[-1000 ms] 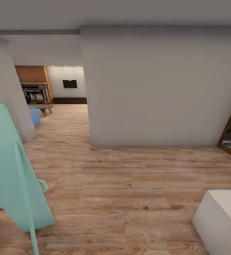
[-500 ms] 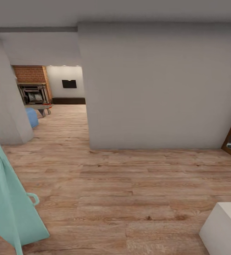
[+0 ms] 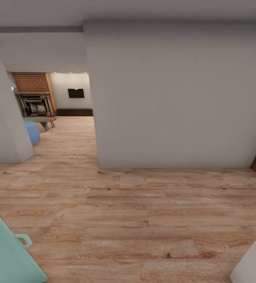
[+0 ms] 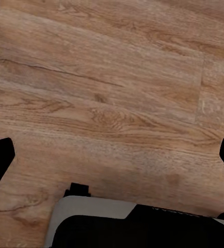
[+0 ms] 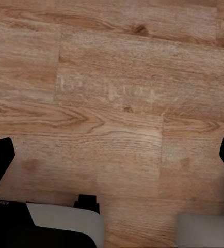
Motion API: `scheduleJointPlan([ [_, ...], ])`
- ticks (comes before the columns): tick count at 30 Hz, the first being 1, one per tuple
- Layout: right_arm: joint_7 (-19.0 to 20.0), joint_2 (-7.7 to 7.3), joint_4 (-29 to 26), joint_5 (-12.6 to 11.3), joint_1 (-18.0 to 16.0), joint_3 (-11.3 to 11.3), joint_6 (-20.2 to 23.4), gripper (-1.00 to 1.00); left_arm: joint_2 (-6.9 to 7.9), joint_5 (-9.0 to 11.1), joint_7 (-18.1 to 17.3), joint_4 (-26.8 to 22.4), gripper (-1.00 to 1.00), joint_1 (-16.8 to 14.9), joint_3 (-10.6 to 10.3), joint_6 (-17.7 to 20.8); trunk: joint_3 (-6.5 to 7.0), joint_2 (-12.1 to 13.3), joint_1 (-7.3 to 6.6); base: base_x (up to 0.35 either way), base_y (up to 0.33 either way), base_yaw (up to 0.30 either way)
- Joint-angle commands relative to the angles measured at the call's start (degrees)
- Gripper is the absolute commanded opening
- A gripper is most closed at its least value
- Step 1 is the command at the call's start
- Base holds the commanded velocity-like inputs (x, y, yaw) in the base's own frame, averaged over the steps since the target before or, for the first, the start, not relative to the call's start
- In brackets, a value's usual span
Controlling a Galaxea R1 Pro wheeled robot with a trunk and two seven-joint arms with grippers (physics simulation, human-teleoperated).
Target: Move the two storage containers from the living room to the garage. In the garage, place one container on the floor and stack the other container on top of it (either order is fine).
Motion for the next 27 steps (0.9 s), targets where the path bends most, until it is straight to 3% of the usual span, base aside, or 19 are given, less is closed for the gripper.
scheduleJointPlan([
  [1, -0.1, -0.01, 0.1, 0.1, 0.0, 0.3, -0.2, 1.0, -0.05, 0.2, 0.5, 0.2, 1.0, -0.1, 0.4, -0.2, -0.1, -0.1, 0.06, 0.321, 0.0, 0.0],
  [6, -0.2, -0.01, 0.1, -0.2, 0.0, 0.2, -0.2, 1.0, -0.06, 0.2, 2.8, 0.2, 1.0, -0.1, 0.4, -0.3, -0.1, -0.1, 0.06, 0.309, 0.0, 0.0],
  [27, -0.2, -0.01, 0.1, 0.1, 0.0, 0.2, -0.2, 1.0, -0.58, -0.1, 2.9, 0.2, 1.0, -0.1, 0.4, -0.3, -0.09, -0.1, 0.06, 0.3, 0.0, 0.0],
])
